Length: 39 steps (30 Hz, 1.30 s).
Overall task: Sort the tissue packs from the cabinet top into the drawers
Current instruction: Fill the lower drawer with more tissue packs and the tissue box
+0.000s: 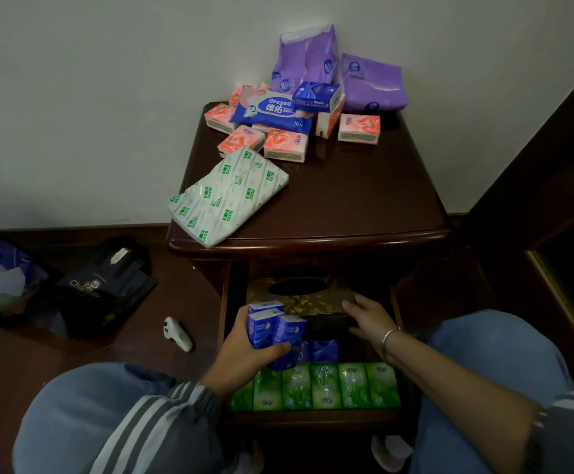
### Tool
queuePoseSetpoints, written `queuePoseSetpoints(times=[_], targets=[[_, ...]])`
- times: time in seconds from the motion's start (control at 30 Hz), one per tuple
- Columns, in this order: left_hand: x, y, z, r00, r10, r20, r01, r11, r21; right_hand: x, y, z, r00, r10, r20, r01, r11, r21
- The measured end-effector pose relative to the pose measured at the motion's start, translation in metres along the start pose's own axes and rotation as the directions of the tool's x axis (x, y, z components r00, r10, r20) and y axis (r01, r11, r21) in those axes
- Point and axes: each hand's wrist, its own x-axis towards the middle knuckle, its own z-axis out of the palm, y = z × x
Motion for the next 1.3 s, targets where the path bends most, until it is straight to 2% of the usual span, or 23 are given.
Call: queuePoseSetpoints(times=[0.17, 0.33, 0.5, 0.6, 0.77, 0.9, 1.13, 1.3], targets=[[0.013, -0.007, -0.009, 0.999, -0.008, -0.042, 0.009, 0.999, 0.037, 0.018, 0.000, 0.017, 0.998, 0.062, -0.016, -0.061, 0.997, 0.037], [0.026, -0.013, -0.011, 0.986, -0.005, -0.169, 0.008, 1.000, 0.015, 0.031, 0.003, 0.029, 0.998, 0.043, -0.043, -0.042, 0.999, 0.018], [0.024, -0.021, -0.015, 0.952, -0.087, -0.292, 0.063, 0.994, -0.091, 0.035, 0.007, 0.028, 0.998, 0.032, -0.061, -0.031, 0.999, 0.026], [0.021, -0.027, -0.021, 0.913, -0.172, -0.371, 0.088, 0.969, -0.232, 0.037, 0.008, 0.027, 0.997, 0.031, -0.069, -0.031, 1.000, 0.005], [0.017, -0.033, -0.020, 0.937, -0.229, -0.265, 0.143, 0.941, -0.306, 0.035, 0.006, 0.026, 0.992, 0.073, -0.098, -0.076, 0.997, -0.023], [0.020, -0.035, -0.013, 0.960, -0.216, -0.177, 0.169, 0.954, -0.247, 0.032, 0.004, 0.024, 0.983, 0.170, -0.071, -0.171, 0.985, -0.007], [0.030, -0.029, -0.020, 0.977, -0.141, -0.162, 0.136, 0.990, -0.045, 0.044, 0.001, 0.032, 0.987, 0.045, -0.156, -0.035, 0.997, 0.063], [0.036, -0.021, -0.022, 0.988, -0.070, -0.141, 0.076, 0.997, 0.035, 0.053, -0.002, 0.039, 0.991, 0.070, -0.112, -0.055, 0.990, 0.128]])
